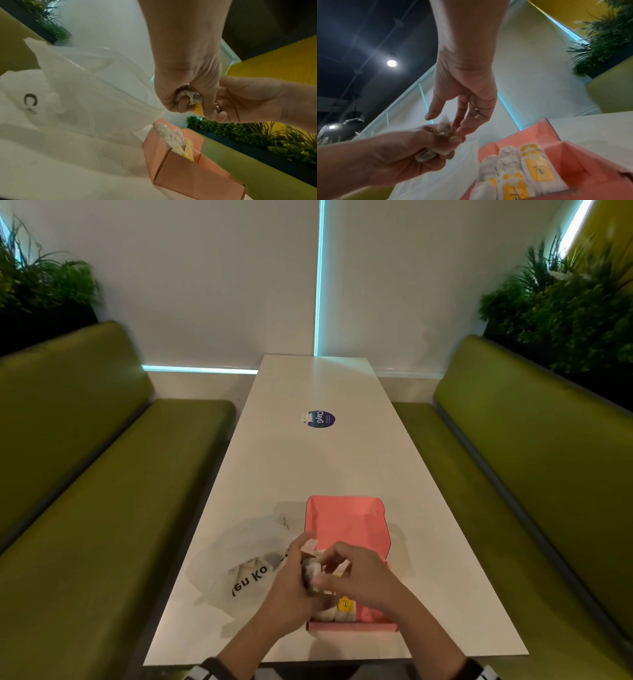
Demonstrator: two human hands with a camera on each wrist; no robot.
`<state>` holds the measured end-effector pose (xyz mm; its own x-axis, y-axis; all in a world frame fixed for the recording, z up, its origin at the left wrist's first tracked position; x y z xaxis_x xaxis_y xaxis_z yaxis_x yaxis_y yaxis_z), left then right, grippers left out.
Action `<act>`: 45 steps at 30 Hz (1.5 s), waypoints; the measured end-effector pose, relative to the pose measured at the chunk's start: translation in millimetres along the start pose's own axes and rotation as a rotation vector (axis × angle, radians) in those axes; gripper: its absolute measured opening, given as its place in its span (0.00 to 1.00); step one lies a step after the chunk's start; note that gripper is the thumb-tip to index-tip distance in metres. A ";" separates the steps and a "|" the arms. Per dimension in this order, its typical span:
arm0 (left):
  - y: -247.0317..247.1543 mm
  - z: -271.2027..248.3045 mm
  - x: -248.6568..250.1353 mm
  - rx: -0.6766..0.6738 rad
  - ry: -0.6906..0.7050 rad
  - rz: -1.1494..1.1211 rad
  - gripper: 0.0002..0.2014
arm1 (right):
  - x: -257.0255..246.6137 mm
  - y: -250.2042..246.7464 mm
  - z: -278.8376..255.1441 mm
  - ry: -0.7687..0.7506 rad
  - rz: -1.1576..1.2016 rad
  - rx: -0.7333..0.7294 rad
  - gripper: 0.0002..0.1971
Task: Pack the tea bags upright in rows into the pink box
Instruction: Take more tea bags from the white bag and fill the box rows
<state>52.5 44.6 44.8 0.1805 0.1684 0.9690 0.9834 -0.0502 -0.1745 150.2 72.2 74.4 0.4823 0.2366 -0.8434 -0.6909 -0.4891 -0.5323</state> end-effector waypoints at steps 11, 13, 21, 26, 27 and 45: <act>-8.7 -1.7 -5.5 0.040 -0.043 -0.072 0.21 | 5.3 -8.0 1.4 0.095 0.386 0.110 0.08; -6.2 -1.5 -6.0 0.007 -0.070 -0.135 0.18 | 5.7 -7.8 1.5 0.101 0.423 0.107 0.09; -17.6 -2.6 -10.0 -0.034 -0.143 -0.178 0.23 | 10.6 -23.3 -1.0 0.138 0.569 0.191 0.10; -27.7 -2.1 -9.3 0.145 -0.209 -0.141 0.17 | 8.5 -25.3 -1.4 0.124 0.595 0.194 0.09; -26.4 -2.7 -7.1 0.147 -0.202 -0.178 0.17 | 8.7 -24.2 -1.2 0.118 0.592 0.196 0.09; -25.6 -2.2 45.5 0.168 0.321 0.538 0.04 | -27.7 -25.1 -0.1 -0.135 -0.077 0.020 0.09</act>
<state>35.6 51.4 93.8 0.6594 -0.1411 0.7384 0.7517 0.1135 -0.6497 154.3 77.7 111.2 0.4586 0.3843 -0.8013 -0.6661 -0.4482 -0.5962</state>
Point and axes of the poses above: each hand's wrist, its own z-axis towards the middle knuckle, its own y-axis out of the palm, x = y × z, the point moved 9 cm from there along z, towards the middle knuckle, and after that the axes turned 6 degrees about -y, right-handed, at the moved point
